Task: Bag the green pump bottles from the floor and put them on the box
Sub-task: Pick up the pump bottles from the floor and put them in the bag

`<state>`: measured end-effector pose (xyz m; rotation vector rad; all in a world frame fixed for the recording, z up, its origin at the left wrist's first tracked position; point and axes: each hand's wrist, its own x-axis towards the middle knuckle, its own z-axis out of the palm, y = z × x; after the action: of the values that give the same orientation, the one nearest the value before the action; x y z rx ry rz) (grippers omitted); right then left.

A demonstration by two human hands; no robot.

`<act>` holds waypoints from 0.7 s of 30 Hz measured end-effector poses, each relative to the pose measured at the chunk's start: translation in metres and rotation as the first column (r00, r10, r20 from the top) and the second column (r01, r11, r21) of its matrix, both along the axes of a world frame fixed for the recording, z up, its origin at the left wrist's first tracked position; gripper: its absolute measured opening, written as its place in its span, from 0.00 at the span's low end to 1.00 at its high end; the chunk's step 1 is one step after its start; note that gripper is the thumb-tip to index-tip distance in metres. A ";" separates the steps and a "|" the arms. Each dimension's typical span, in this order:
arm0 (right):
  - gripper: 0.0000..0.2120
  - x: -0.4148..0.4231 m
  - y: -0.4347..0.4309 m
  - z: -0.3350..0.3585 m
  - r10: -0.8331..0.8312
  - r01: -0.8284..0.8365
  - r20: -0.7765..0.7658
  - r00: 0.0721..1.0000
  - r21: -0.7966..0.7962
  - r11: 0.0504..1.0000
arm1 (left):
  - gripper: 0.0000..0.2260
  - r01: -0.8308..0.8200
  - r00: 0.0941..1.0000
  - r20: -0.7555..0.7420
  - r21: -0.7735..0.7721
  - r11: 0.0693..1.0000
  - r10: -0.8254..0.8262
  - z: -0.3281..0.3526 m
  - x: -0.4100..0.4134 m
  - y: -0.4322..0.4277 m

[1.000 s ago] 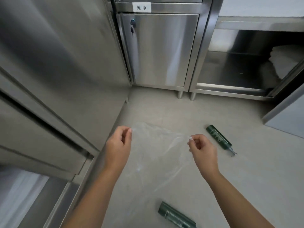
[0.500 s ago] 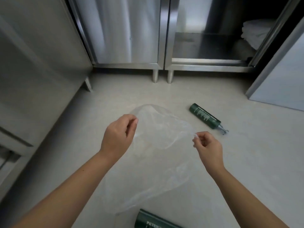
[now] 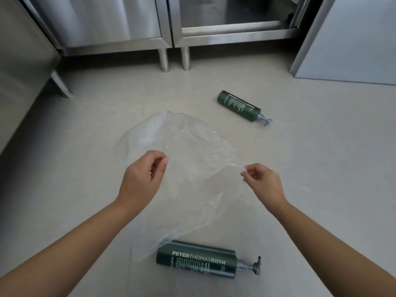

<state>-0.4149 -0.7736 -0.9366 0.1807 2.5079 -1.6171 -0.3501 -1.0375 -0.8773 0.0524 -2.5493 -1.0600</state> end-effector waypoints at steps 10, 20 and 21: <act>0.04 0.066 0.036 -0.003 0.071 -0.071 0.063 0.996 0.007 0.997 | 0.10 0.091 0.991 0.091 0.100 0.991 -0.100 -0.013 0.014 0.023; 0.13 0.134 0.033 -0.036 0.325 -0.340 0.199 0.925 0.051 0.939 | 0.05 0.141 0.980 0.126 0.131 0.981 -0.157 -0.014 0.025 0.043; 0.14 0.137 0.030 -0.039 0.349 -0.366 0.204 0.914 0.051 0.929 | 0.06 0.139 0.979 0.129 0.134 0.981 -0.156 -0.014 0.026 0.043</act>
<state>-0.2777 -0.7434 -0.9759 -0.1058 2.3001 -1.2802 -0.3239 -0.9949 -0.8910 -0.0318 -2.6416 -1.3140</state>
